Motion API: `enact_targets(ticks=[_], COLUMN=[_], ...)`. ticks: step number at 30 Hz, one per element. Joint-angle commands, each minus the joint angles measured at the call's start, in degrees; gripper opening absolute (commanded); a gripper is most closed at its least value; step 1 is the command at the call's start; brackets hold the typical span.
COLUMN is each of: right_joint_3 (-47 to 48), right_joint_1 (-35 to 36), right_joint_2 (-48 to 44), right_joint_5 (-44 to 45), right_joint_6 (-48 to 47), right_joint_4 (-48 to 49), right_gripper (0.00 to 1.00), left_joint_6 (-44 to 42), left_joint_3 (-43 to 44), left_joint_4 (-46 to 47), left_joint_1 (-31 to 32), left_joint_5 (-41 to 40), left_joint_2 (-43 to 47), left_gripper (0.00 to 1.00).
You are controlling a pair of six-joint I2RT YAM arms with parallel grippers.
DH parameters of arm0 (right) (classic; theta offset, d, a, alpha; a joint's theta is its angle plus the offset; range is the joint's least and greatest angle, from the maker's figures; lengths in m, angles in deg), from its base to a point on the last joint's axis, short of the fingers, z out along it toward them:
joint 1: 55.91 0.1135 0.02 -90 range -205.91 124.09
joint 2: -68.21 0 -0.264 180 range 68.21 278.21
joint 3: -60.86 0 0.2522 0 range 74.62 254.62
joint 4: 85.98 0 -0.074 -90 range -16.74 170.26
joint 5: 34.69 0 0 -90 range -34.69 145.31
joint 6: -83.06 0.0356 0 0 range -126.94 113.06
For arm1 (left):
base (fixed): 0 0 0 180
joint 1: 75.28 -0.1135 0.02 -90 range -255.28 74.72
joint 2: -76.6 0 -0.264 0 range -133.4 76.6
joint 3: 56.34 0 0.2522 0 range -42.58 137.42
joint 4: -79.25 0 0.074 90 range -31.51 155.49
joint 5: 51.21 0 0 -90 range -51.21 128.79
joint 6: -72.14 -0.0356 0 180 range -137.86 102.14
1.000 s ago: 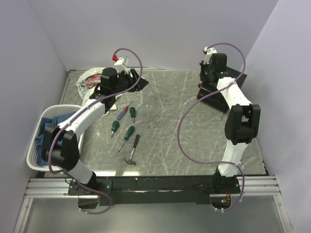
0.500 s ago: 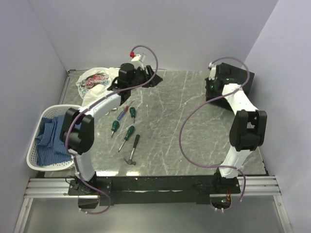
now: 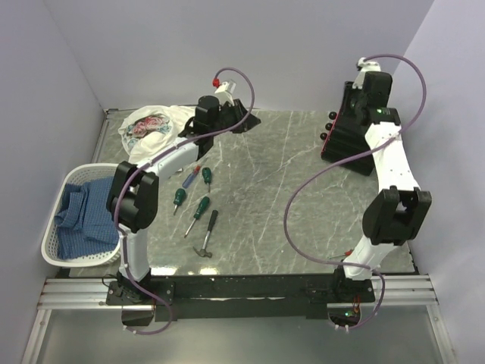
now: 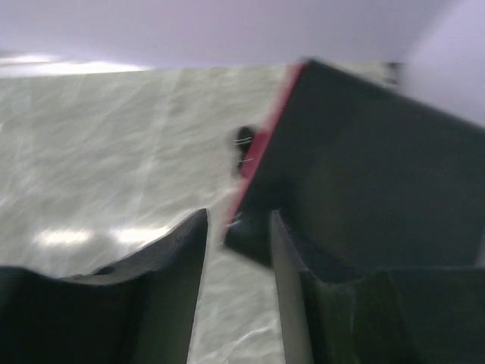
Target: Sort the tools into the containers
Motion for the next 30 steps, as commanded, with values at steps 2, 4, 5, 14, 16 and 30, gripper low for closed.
enact_targets(ticks=[2, 4, 5, 14, 16, 30], right_joint_3=[9.3, 15.2, 17.3, 32.2, 33.4, 29.8], right_joint_1=[-4.6, -5.2, -5.3, -5.9, -6.8, -10.9], right_joint_2=[10.2, 15.8, 17.7, 32.7, 34.9, 38.7], right_joint_5=[16.7, 17.4, 17.7, 20.6, 18.5, -5.5], right_joint_6=[2.8, 2.8, 2.8, 0.9, 1.0, -2.7], right_joint_4=[6.9, 8.1, 8.2, 11.4, 10.7, -4.3], right_gripper=[0.22, 0.04, 0.00, 0.00, 0.00, 0.00], left_joint_6=[-1.7, -2.8, -3.2, -7.1, -8.3, -10.0], left_joint_3=[-2.8, -6.4, -7.6, -19.1, -19.9, -17.1], left_joint_4=[3.5, 3.2, 3.0, 0.4, -0.8, -4.1], left_joint_1=[1.2, 1.4, 1.5, 2.0, 2.2, 2.3], left_joint_5=[3.5, 3.7, 3.8, 4.5, 4.7, 6.1], left_joint_2=[1.4, 3.4, 4.2, 12.6, 13.3, 12.3], left_gripper=[0.15, 0.16, 0.17, 0.21, 0.22, 0.28])
